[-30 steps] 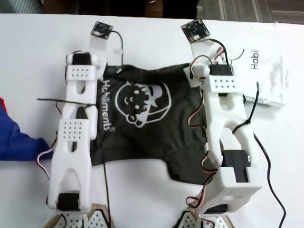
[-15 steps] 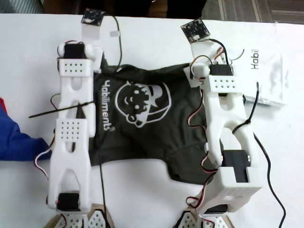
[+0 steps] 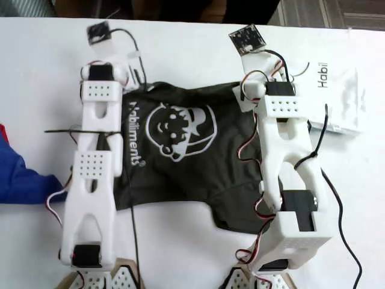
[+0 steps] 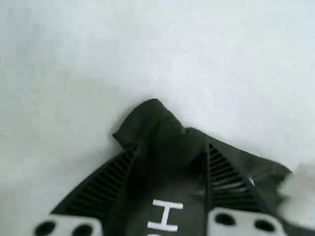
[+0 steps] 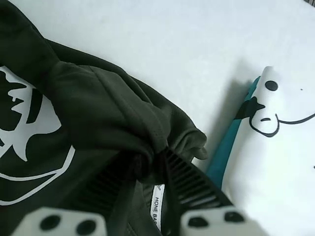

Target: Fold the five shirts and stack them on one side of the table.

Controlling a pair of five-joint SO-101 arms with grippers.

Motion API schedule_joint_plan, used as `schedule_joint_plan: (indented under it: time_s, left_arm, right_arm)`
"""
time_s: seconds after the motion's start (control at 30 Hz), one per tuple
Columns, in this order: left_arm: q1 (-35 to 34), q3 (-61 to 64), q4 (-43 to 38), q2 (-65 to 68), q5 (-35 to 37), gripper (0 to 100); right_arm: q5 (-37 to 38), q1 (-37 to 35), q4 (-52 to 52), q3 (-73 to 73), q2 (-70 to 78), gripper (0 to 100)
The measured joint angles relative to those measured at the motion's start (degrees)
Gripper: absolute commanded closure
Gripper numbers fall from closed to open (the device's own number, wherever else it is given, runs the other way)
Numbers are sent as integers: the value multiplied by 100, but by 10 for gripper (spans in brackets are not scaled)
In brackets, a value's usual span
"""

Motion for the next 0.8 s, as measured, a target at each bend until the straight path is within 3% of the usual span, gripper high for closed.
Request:
schedule_joint_plan:
  time_s: [0.27,0.43,0.67,0.8]
  left_arm:
    - [-53,-9,-211,158,141,809]
    - [9,-9,-229,185,-563,978]
    - [97,-62,-273,202,-949,972]
    - [114,-510,176,211,-949,972]
  right_arm:
    - [0,0,35,0,0,980]
    - [0,0,35,0,0,980]
    - [0,0,53,0,0,980]
    - [0,0,185,0,0,980]
